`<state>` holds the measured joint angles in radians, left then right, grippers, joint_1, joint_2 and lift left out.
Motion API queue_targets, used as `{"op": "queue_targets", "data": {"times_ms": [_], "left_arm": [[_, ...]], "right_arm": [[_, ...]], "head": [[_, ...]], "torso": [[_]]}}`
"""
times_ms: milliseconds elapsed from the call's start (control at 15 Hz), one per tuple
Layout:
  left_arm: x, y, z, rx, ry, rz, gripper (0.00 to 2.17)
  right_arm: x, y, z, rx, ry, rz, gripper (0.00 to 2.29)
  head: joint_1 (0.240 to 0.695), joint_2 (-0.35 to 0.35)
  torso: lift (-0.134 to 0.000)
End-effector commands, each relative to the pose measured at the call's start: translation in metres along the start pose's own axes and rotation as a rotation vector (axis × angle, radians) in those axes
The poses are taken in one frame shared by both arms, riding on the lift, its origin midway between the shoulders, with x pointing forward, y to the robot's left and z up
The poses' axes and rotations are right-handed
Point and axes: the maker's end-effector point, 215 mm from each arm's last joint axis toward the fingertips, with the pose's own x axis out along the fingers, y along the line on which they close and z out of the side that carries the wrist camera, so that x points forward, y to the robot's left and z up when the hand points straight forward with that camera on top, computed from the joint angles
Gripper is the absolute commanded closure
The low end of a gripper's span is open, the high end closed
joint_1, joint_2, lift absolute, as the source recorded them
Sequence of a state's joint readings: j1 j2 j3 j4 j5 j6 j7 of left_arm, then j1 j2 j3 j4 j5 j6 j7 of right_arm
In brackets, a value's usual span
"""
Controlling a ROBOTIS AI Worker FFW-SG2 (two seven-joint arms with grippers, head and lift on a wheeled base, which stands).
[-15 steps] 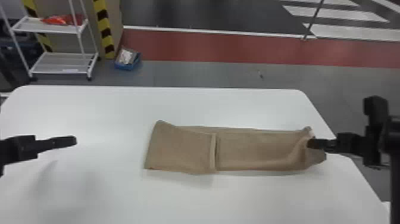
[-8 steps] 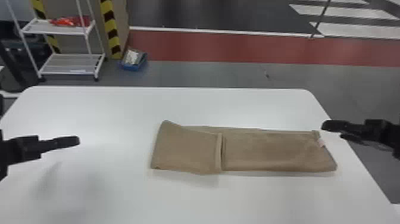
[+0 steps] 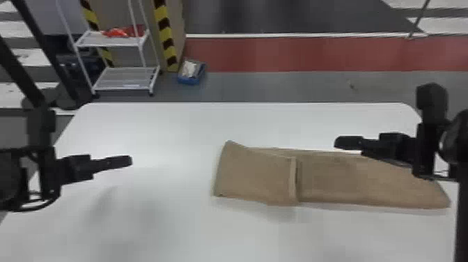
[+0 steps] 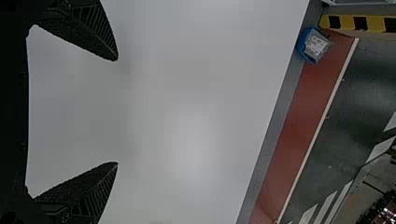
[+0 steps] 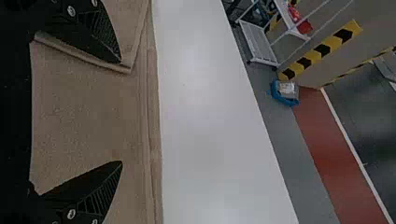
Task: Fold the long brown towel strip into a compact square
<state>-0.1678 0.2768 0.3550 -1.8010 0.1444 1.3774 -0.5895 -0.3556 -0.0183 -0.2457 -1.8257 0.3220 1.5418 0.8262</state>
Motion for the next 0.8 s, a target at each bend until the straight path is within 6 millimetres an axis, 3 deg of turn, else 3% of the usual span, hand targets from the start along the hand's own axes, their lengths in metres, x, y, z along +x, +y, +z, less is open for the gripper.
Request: {"op": "queue_targets", "data": {"times_ms": [0,133,400,733], "left_arm": [[-0.003,0.003,-0.002,-0.006,0.001,-0.005,0.08],[-0.005,0.007,-0.005,-0.01,0.004,-0.005,0.08],[-0.007,0.016,-0.001,-0.002,-0.004,0.001,0.08],[-0.007,0.018,0.002,0.002,-0.01,0.0,0.08]], "right_arm": [[0.019,0.03,0.008,-0.097,0.026,-0.014,0.13],[0.033,0.036,0.001,-0.163,0.075,-0.062,0.14],[0.063,0.045,-0.038,-0.239,0.19,-0.082,0.15],[0.077,0.068,-0.062,-0.302,0.252,-0.054,0.15]], "head": [[0.695,0.089],[0.695,0.128],[0.695,0.165],[0.695,0.209]], "torso": [[-0.125],[-0.125],[-0.125],[-0.125]]}}
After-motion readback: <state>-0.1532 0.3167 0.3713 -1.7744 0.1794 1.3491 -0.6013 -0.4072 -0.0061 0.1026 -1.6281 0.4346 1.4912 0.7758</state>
